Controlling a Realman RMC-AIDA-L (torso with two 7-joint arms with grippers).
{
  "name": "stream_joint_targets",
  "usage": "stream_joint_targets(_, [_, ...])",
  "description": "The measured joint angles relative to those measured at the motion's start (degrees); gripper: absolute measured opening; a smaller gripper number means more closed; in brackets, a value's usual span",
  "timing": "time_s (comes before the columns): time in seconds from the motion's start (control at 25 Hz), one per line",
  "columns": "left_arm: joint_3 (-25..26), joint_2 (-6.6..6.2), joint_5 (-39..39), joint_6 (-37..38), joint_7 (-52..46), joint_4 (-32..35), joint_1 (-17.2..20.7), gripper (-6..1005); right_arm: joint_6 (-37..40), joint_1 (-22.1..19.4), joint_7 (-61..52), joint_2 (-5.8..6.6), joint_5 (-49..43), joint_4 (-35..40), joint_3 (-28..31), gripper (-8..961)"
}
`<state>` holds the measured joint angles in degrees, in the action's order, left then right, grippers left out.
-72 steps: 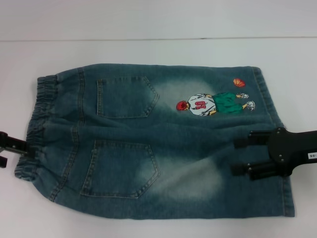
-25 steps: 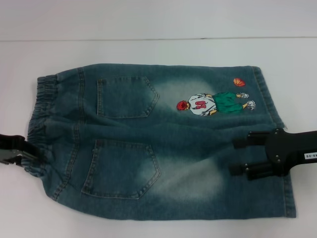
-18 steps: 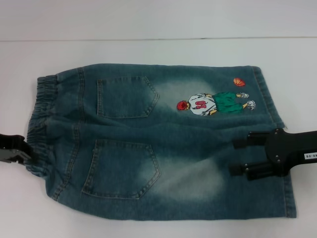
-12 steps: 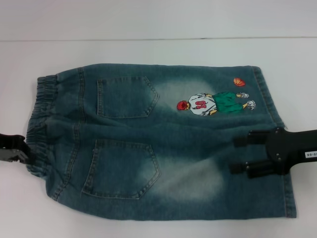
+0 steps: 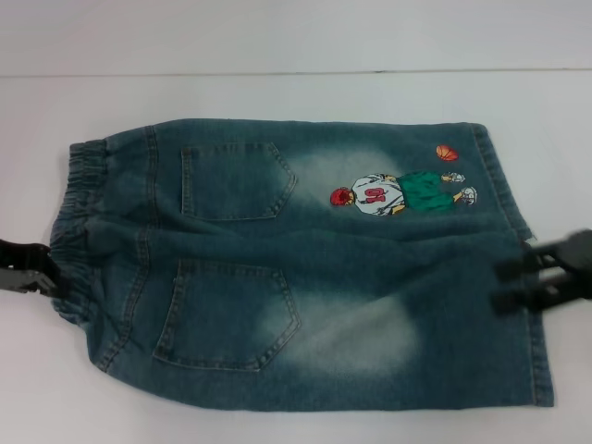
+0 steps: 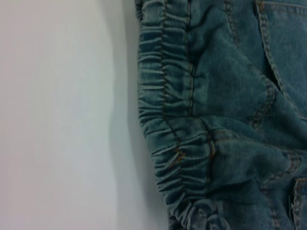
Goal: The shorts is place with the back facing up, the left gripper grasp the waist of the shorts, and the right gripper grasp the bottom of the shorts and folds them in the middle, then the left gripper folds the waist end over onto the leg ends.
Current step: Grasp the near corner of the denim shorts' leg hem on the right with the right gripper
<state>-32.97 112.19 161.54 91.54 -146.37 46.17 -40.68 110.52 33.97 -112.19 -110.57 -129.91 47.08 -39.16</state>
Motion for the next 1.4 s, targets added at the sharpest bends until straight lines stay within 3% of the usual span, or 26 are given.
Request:
stream_joint_targets(0.08, [0.0,0.04,0.0,0.2,0.0,0.2,-0.2,49,2.8,0.2,-1.3,0.07,-6.1,4.1,-0.1,912])
stream_joint_targets(0.4, [-0.1,-0.34,0.0,0.6,0.2,0.2,-0.6,49,3.1,0.8,-1.4,-0.52,-19.6,4.2,-3.5,911])
stream_joint_targets(1.4, [0.0,-0.14,-0.1,0.6,0.2,0.2,-1.5,49,-2.6,5.4,-1.8,-1.43,-28.4,-4.7,-8.1,912])
